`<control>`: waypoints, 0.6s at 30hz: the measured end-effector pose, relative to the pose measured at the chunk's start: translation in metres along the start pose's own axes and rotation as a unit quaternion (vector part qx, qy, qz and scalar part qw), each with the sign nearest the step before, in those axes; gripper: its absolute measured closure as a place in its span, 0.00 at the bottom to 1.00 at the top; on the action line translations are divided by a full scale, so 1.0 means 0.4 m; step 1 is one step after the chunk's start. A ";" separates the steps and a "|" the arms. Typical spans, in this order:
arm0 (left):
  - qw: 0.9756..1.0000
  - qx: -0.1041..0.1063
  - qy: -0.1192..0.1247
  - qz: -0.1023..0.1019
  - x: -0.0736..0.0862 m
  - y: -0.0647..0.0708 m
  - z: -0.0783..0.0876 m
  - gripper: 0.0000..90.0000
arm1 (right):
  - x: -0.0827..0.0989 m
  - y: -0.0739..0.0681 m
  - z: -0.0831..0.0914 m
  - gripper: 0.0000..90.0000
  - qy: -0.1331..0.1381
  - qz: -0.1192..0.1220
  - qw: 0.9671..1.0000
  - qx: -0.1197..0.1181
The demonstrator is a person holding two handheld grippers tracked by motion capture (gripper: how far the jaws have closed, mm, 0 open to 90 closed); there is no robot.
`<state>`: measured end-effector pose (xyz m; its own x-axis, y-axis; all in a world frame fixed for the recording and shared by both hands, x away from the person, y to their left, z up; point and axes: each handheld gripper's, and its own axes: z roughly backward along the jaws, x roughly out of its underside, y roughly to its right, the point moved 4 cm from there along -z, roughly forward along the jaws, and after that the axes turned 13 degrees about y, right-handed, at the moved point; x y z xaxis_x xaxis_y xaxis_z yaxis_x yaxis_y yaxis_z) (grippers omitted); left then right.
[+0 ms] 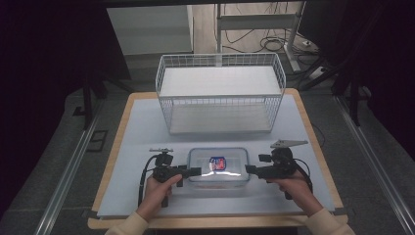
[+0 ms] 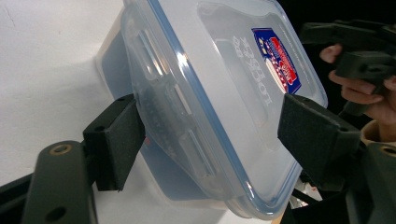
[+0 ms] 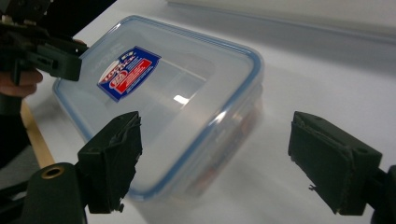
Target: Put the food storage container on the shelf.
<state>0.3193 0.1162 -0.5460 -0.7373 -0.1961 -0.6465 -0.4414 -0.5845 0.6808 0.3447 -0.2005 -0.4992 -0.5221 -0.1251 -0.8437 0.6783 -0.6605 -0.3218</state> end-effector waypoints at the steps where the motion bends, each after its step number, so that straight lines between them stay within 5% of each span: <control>1: 1.000 0.000 0.000 0.000 0.000 0.000 0.000 0.27 | 0.000 0.000 0.000 0.19 0.000 0.000 1.000 0.000; 2: 1.000 0.000 0.000 0.001 0.000 0.000 0.000 0.27 | 0.001 0.010 -0.027 0.19 -0.009 -0.019 1.000 -0.003; 7: 1.000 0.000 0.002 0.001 0.001 0.000 0.000 0.27 | 0.012 0.021 -0.055 0.19 -0.030 -0.040 0.999 -0.004; 14: 1.000 -0.001 0.004 0.002 0.001 0.001 0.000 0.27 | 0.023 0.021 -0.066 0.23 -0.038 -0.081 0.995 -0.039; 18: 1.000 -0.001 0.004 0.002 0.002 0.001 0.000 0.27 | 0.032 0.018 -0.080 0.24 -0.047 -0.112 0.990 -0.069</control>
<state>0.3188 0.1157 -0.5463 -0.7352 -0.2045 -0.6463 -0.4378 -0.5847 0.6830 0.3593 -0.1830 -0.5262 -0.7093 -0.0598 -0.7024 0.6007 -0.5727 -0.5579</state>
